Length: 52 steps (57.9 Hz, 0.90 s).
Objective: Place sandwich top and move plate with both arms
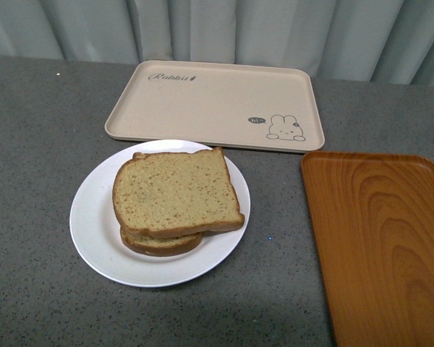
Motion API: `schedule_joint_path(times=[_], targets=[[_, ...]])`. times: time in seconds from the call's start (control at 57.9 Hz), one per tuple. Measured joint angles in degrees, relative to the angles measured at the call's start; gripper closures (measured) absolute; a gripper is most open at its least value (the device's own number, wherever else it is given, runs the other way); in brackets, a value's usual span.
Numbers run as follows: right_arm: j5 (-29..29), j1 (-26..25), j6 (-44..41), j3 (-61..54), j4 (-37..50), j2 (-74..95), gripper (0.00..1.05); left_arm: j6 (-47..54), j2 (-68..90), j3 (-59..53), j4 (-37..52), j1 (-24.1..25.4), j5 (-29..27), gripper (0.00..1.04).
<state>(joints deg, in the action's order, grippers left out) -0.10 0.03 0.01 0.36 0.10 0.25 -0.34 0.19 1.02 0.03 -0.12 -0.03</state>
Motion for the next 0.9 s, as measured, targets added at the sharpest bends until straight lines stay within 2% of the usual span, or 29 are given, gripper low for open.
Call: schedule_joint_path(times=[0.035, 0.069, 0.104, 0.173, 0.328, 0.536, 0.57, 0.691, 0.899], targets=[[0.00, 0.00, 0.00, 0.00, 0.00, 0.00, 0.91, 0.00, 0.00, 0.00, -0.02, 0.00, -0.07, 0.06], [0.00, 0.00, 0.00, 0.00, 0.00, 0.00, 0.86, -1.25, 0.96, 0.59, -2.14, -0.85, -2.97, 0.06], [0.00, 0.00, 0.00, 0.00, 0.00, 0.00, 0.81, -3.41, 4.28, 2.67, -7.74, -2.08, -8.24, 0.06], [0.04, 0.00, 0.00, 0.00, 0.00, -0.02, 0.68, -6.29, 11.26, 4.00, -10.64, -2.16, -11.41, 0.06], [-0.02, 0.00, 0.00, 0.00, 0.00, 0.00, 0.43, -11.39, 26.80, 4.15, -0.74, 0.94, -9.51, 0.06], [0.00, 0.00, 0.00, 0.00, 0.00, -0.02, 0.10, -17.11, 53.40, 7.13, 19.10, 3.43, -1.60, 0.06], [0.00, 0.00, 0.07, 0.00, 0.00, -0.02, 0.07, -18.53, 57.59, 7.69, 22.10, 3.85, -0.24, 0.06], [0.00, 0.00, 0.02, 0.00, 0.00, -0.02, 0.09, -22.69, 71.84, 11.08, 29.44, 5.07, 3.39, 0.06], [0.00, 0.00, 0.02, 0.00, 0.00, -0.02, 0.09, -30.84, 88.63, 16.70, 32.33, 6.40, 9.53, 0.06]])
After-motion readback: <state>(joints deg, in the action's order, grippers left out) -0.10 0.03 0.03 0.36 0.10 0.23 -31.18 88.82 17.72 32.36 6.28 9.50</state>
